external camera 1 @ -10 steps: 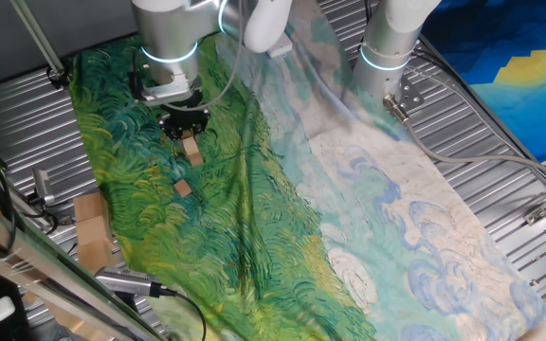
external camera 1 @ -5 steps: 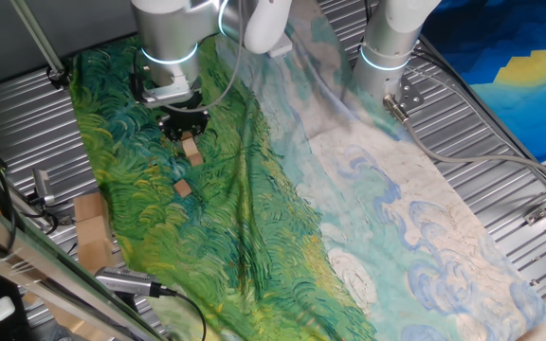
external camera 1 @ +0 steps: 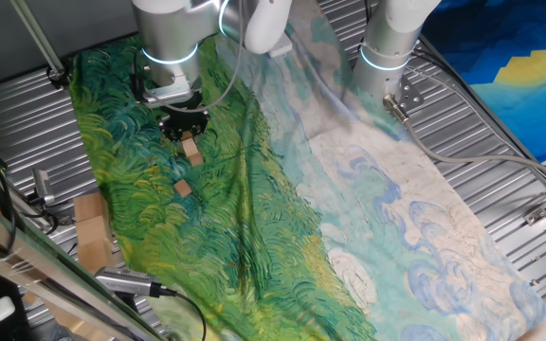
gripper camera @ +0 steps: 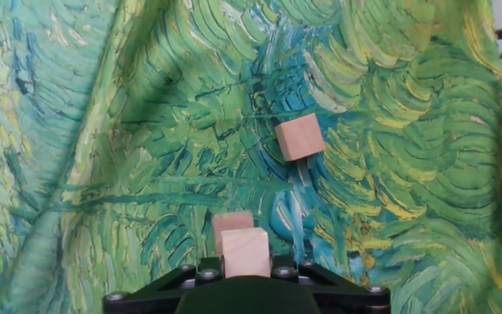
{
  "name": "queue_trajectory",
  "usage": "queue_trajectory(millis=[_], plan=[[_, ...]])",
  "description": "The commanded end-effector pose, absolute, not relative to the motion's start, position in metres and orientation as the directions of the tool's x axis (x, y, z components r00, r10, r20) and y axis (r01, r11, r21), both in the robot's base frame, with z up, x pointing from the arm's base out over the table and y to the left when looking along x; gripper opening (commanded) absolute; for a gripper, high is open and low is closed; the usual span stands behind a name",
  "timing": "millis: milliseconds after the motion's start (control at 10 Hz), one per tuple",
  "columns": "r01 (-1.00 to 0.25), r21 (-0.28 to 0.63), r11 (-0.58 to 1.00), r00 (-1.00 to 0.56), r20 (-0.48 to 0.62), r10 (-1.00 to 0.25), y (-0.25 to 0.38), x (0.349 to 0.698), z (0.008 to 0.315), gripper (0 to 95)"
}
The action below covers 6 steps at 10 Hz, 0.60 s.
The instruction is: Stack the blocks into a pyramid shape
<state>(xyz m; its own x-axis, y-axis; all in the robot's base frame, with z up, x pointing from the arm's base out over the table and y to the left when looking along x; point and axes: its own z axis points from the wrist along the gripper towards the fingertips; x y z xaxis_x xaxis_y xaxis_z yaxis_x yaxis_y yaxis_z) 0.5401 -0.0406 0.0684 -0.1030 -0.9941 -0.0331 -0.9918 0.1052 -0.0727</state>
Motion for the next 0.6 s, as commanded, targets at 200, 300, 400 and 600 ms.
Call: queue_trajectory(millis=[200,300,400,600], plan=[[-0.992,-0.081,0.101,-0.098,-0.036,-0.995,-0.0411,0.5403,0.0668,0.0],[-0.992,-0.083,0.1,-0.097,-0.034,-0.995,-0.0413,0.5404,0.0663,0.0],[-0.991,-0.084,0.099,-0.097,-0.034,-0.995,-0.0414,0.5405,0.0657,0.0],[-0.991,-0.086,0.099,-0.096,-0.033,-0.995,-0.0416,0.5406,0.065,0.0]])
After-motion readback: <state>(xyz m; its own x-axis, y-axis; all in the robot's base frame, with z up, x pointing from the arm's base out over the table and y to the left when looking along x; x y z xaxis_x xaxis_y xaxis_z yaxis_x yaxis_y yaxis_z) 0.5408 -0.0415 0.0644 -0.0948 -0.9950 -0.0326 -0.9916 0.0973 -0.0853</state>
